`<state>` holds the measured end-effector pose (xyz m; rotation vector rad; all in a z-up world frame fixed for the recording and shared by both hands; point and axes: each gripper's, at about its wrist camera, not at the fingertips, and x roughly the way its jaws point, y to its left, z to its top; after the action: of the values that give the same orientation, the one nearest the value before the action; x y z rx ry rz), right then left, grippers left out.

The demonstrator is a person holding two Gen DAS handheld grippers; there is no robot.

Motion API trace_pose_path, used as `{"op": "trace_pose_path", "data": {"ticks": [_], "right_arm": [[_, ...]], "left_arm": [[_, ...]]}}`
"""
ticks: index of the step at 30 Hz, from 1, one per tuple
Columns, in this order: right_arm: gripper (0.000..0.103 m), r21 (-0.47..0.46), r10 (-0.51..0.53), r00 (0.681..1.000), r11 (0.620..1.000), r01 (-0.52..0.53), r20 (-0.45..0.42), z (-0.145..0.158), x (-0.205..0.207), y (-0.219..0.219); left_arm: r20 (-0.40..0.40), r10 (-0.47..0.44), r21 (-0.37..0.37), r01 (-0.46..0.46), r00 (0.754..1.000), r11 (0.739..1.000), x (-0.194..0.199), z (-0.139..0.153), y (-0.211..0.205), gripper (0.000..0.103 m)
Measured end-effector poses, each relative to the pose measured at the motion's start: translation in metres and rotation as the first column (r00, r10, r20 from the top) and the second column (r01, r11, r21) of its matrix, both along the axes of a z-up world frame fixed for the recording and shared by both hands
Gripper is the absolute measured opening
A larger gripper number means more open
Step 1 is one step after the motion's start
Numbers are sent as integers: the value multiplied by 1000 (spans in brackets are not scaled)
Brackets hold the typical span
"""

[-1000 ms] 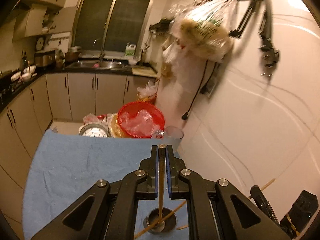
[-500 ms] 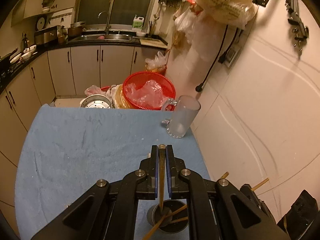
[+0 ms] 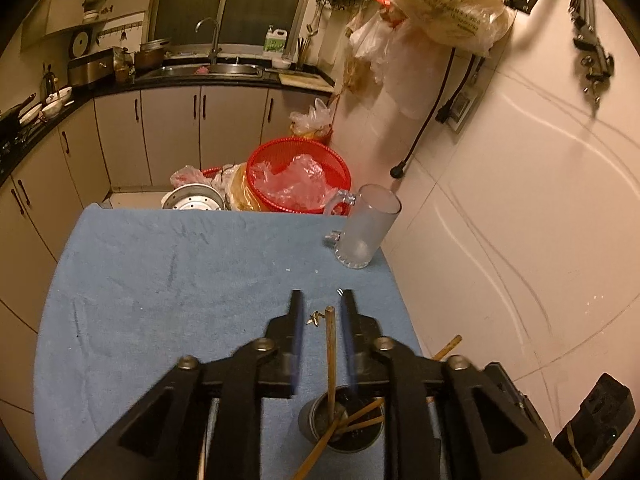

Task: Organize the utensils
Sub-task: 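Drop the chopsticks into the black holder by opening both tools, then move both tools down to the loose chopsticks and grasp one with the left tool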

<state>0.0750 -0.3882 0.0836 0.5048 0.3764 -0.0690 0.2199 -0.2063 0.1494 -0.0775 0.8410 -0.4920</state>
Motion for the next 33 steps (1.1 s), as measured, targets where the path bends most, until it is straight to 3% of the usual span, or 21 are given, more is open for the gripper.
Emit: {"op": "trace_pose_path", "data": {"ticks": [8, 14, 20, 25, 33], "right_arm": [[13, 21, 20, 998, 1000, -21, 63, 18, -43, 10], [15, 33, 86, 996, 996, -86, 27, 2, -60, 33], [15, 40, 161, 985, 987, -158, -63, -34, -57, 67], [15, 35, 238, 960, 971, -235, -146, -65, -48, 104], [15, 21, 298, 922, 953, -302, -247, -100, -33, 144]], "left_arm": [[80, 39, -34, -36, 996, 999, -38, 25, 47, 25], [115, 92, -25, -90, 989, 996, -67, 18, 98, 31], [55, 158, 20, -159, 986, 987, -78, -24, 151, 33], [-74, 228, 76, -222, 971, 972, -67, -85, 190, 33], [-239, 236, 174, -197, 942, 965, -45, -166, 193, 33]]}}
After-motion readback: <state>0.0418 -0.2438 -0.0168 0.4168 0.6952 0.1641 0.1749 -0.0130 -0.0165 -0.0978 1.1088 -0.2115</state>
